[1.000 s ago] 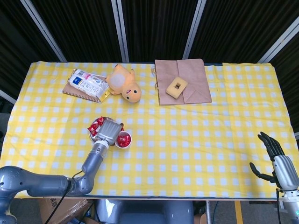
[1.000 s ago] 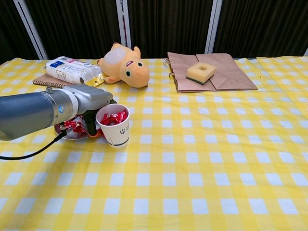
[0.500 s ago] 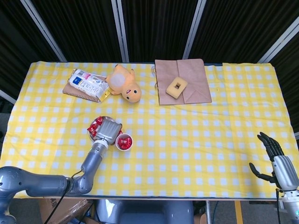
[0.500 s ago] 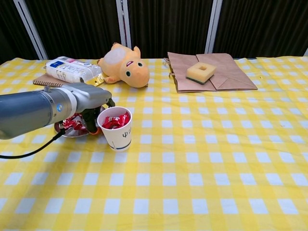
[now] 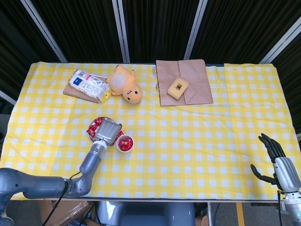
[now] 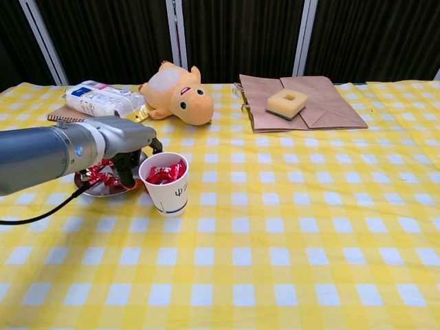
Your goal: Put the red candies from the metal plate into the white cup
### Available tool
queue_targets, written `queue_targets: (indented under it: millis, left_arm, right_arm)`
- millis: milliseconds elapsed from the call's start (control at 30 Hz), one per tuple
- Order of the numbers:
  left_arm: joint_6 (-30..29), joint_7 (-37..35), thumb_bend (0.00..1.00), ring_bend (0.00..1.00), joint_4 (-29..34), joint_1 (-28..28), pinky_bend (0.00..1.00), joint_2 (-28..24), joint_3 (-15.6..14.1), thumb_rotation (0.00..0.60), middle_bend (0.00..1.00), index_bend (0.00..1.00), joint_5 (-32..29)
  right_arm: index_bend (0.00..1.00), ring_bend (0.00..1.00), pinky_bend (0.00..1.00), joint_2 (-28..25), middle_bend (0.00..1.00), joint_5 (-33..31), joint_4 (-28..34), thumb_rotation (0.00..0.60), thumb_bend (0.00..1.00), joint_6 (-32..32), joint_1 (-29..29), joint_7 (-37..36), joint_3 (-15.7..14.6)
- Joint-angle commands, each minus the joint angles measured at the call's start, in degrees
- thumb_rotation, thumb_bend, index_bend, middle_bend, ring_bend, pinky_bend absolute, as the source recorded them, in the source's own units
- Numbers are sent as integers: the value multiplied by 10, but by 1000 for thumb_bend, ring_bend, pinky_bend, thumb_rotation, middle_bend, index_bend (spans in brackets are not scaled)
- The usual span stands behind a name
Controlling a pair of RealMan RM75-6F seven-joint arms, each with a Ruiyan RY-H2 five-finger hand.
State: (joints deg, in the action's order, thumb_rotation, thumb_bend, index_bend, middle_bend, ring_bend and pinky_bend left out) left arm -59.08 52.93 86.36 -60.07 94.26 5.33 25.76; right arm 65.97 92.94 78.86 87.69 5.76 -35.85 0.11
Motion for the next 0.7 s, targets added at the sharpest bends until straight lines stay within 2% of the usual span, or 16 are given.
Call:
queue_targets:
  millis: [33,400,700]
  left_arm:
    - [1,0,400,959,0,-1,967,1,1,600,914,308,1]
    - [6,-3,380,959,15,-6,967,-4,7,600,914,296,6]
    - [6,5,380,959,36,-7,967,-18,0,600,913,296,-12]
  right_arm:
    - [0,0,0,0,0,0,0,600,424,0,0,0,0]
    - [0,0,0,-1,0,-2,-1,600,423,1,-1,-3,1]
    - [0,0,0,-1,0,1,0,600,424,4,-2,-1,0]
